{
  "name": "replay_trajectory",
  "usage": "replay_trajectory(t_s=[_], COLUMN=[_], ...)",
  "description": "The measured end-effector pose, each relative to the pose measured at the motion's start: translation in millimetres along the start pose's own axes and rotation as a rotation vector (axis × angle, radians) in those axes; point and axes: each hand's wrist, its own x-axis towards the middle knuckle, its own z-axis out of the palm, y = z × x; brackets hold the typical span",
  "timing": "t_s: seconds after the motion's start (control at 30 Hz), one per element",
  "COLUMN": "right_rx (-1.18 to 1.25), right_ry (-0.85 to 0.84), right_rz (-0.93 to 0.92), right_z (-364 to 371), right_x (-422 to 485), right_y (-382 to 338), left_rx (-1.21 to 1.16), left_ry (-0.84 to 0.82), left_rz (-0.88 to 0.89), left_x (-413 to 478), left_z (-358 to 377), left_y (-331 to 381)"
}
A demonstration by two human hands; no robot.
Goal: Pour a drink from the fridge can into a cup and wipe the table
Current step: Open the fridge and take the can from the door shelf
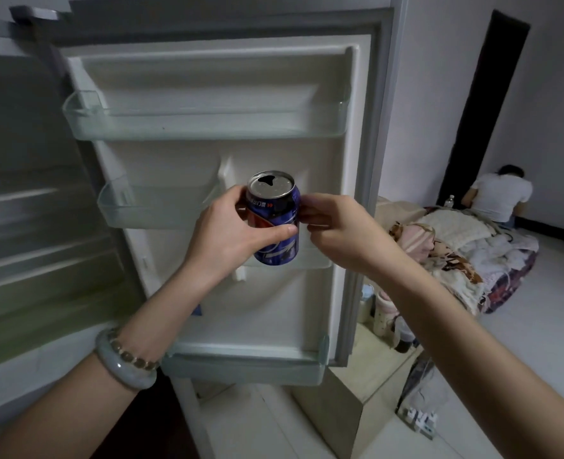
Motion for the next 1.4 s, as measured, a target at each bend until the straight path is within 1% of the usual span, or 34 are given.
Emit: replay_trajectory(t_s=[0.2,0.4,0.63,0.83,1.03,1.27,1.4], right_rx=[0.078,0.166,0.250,0.322,0.355,0.385,0.407], right_ry=[-0.011,-0.033,-0.108,-0.203,-0.282,-0.349,-0.379], right_rz=[0.034,0.093,0.118,0.075,0.021,-0.053,-0.056], right_z=[27,51,65,48,8,-38,-55], right_x=[-43,-72,-94,-107,-122,-140,-143], right_y=[13,39,69,99,132,157,166], left_rx=[0.033,0.020,0.063,0.089,0.101,0.088,0.100], left_ry=[-0.056,-0.095,-0.073,0.005,0.087,0.181,0.213], left_rz=[-0.019,-0.085,-0.188,-0.258,-0.328,-0.369,-0.386], left_x=[-42,-78,-114,-137,-159,-179,-187], left_z=[-4,5,24,52,97,144,160], left_y=[-18,-36,-50,-32,1,41,55])
